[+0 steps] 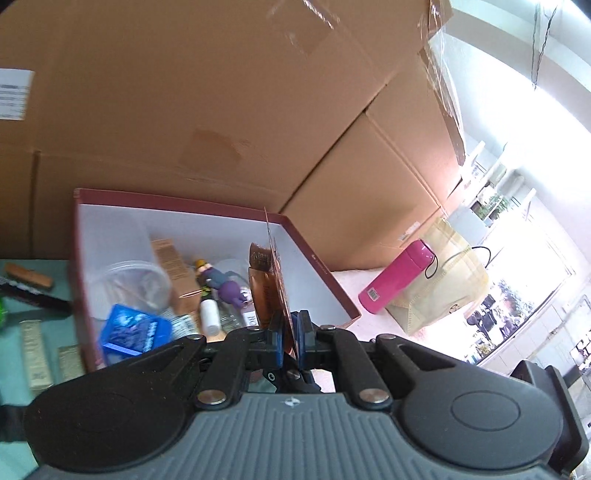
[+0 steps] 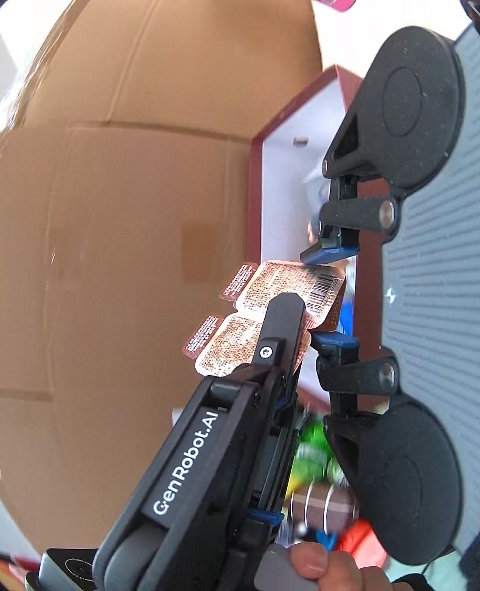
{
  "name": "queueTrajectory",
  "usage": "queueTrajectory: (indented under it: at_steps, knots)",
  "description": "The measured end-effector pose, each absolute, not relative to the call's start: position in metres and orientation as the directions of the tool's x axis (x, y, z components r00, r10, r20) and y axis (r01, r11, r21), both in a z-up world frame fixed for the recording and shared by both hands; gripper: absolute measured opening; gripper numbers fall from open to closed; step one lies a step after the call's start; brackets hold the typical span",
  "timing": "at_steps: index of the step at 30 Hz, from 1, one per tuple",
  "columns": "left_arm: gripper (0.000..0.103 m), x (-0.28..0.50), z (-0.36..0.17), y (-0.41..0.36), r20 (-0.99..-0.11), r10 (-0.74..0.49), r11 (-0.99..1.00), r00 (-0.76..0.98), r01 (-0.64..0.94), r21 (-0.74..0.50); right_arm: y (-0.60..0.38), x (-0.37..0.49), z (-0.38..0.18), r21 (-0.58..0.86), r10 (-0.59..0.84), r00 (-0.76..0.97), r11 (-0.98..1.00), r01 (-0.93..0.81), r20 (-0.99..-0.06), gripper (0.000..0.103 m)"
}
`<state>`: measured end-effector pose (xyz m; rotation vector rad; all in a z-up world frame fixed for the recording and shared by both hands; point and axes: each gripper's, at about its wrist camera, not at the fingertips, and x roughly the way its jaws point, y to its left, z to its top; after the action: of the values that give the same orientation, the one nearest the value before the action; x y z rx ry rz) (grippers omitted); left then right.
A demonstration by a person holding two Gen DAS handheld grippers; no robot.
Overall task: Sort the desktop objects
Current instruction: 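Carry the copper sachets over the red box with both tools, then open both tools to drop the copper sachets into the red box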
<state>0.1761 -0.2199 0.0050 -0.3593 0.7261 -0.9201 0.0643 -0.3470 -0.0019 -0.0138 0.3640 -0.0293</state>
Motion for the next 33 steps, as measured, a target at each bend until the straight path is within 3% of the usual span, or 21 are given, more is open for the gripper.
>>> queueTrajectory:
  at_steps: [9, 16, 17, 19, 20, 21, 22, 24, 26, 33]
  knots:
    - [0.005, 0.218, -0.010, -0.272, -0.426, -0.837, 0.545, 0.344, 0.594, -0.591, -0.397, 0.098, -0.010, -0.020, -0.096, 0.913, 0.995, 0.096, -0.396, 0.037]
    - [0.006, 0.240, -0.016, -0.287, -0.469, -0.793, 0.606, 0.388, 0.586, -0.539, -0.411, 0.131, -0.025, -0.110, -0.166, 0.882, 0.985, 0.131, -0.441, 0.037]
    - [0.012, 0.243, -0.018, -0.287, -0.471, -0.788, 0.614, 0.397, 0.572, -0.544, -0.414, 0.134, -0.027, -0.099, -0.158, 0.879, 0.987, 0.127, -0.449, 0.038]
    - [0.042, 0.247, -0.019, -0.283, -0.470, -0.781, 0.624, 0.411, 0.539, -0.566, -0.417, 0.139, -0.031, -0.087, -0.149, 0.871, 0.989, 0.122, -0.468, 0.045]
    - [0.066, 0.247, -0.019, -0.279, -0.465, -0.781, 0.624, 0.417, 0.531, -0.573, -0.418, 0.140, -0.032, -0.098, -0.157, 0.866, 0.987, 0.125, -0.475, 0.054]
    - [0.083, 0.245, -0.018, -0.275, -0.456, -0.779, 0.628, 0.432, 0.527, -0.573, -0.418, 0.143, -0.032, -0.104, -0.167, 0.867, 0.986, 0.134, -0.469, 0.059]
    - [0.087, 0.243, -0.016, -0.271, -0.441, -0.775, 0.632, 0.453, 0.526, -0.569, -0.419, 0.141, -0.032, -0.099, -0.167, 0.872, 0.986, 0.136, -0.461, 0.062]
    - [0.097, 0.240, -0.010, -0.264, -0.430, -0.761, 0.647, 0.486, 0.519, -0.559, -0.422, 0.137, -0.031, -0.083, -0.163, 0.872, 0.987, 0.141, -0.461, 0.077]
    - [0.100, 0.238, -0.007, -0.257, -0.433, -0.758, 0.650, 0.488, 0.511, -0.562, -0.421, 0.132, -0.030, -0.089, -0.181, 0.877, 0.984, 0.157, -0.444, 0.088]
    - [0.103, 0.221, 0.000, -0.236, -0.442, -0.753, 0.656, 0.488, 0.494, -0.571, -0.420, 0.112, -0.022, -0.095, -0.205, 0.895, 0.979, 0.182, -0.397, 0.098]
